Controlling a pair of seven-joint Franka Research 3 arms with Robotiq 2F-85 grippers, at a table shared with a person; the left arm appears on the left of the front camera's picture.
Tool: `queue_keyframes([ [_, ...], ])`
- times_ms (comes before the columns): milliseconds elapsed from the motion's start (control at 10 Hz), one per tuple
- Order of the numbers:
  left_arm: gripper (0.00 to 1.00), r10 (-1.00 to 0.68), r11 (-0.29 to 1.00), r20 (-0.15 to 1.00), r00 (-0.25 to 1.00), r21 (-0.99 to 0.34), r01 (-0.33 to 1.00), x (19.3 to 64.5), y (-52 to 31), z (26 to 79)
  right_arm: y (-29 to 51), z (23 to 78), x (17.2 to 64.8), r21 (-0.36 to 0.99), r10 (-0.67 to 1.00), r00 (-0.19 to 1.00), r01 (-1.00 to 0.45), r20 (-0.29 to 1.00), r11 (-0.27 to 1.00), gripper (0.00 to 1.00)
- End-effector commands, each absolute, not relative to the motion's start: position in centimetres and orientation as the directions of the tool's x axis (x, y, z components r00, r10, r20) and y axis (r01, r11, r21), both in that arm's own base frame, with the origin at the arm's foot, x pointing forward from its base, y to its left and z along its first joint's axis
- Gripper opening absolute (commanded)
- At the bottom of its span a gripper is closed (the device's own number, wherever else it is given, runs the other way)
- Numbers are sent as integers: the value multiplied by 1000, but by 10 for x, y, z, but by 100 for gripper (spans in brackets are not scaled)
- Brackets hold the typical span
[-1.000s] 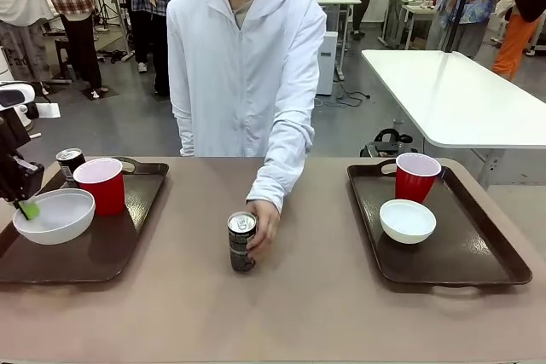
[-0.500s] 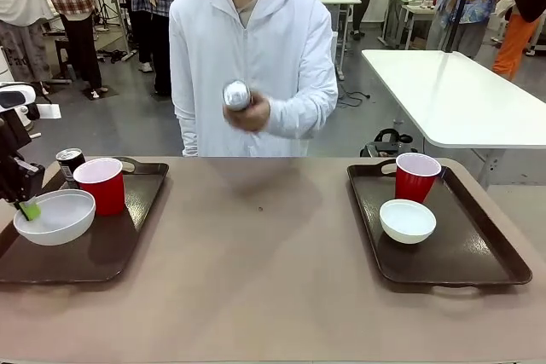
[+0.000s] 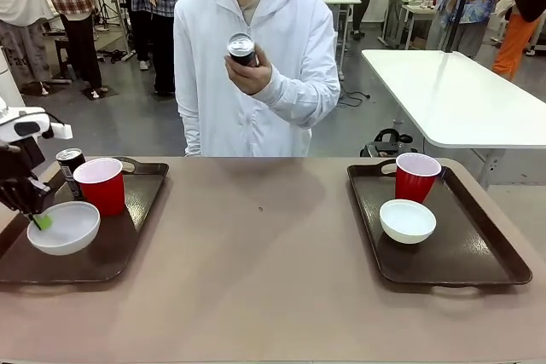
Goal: Prepare tableware on both trays.
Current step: Pick up a Picnic Bowl from the table and place it on a Handle tray.
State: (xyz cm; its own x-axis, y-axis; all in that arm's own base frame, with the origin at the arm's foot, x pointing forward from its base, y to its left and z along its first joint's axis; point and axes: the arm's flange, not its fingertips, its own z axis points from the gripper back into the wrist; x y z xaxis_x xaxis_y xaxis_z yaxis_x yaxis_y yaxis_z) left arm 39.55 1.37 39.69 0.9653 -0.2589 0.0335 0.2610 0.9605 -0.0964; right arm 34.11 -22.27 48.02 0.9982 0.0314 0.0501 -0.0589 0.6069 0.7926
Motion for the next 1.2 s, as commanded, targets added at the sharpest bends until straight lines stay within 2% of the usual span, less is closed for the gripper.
queue_keyframes([
  [0, 4, -248, 963, 9, 969, -105, 248, 402, 26, 383, -220, 479, 339, 800, 36, 997, -77, 69, 595, 100],
  [900, 4, -143, 986, 28, 989, -79, 144, 420, 31, 362, -220, 479, 339, 800, 36, 997, -77, 69, 595, 100],
  [1000, 37, -140, 986, 27, 990, -82, 142, 420, 32, 363, -220, 479, 339, 800, 36, 997, -77, 69, 595, 100],
  [1100, 64, -142, 986, 33, 989, -85, 145, 420, 32, 365, -220, 479, 339, 800, 36, 997, -77, 69, 595, 100],
])
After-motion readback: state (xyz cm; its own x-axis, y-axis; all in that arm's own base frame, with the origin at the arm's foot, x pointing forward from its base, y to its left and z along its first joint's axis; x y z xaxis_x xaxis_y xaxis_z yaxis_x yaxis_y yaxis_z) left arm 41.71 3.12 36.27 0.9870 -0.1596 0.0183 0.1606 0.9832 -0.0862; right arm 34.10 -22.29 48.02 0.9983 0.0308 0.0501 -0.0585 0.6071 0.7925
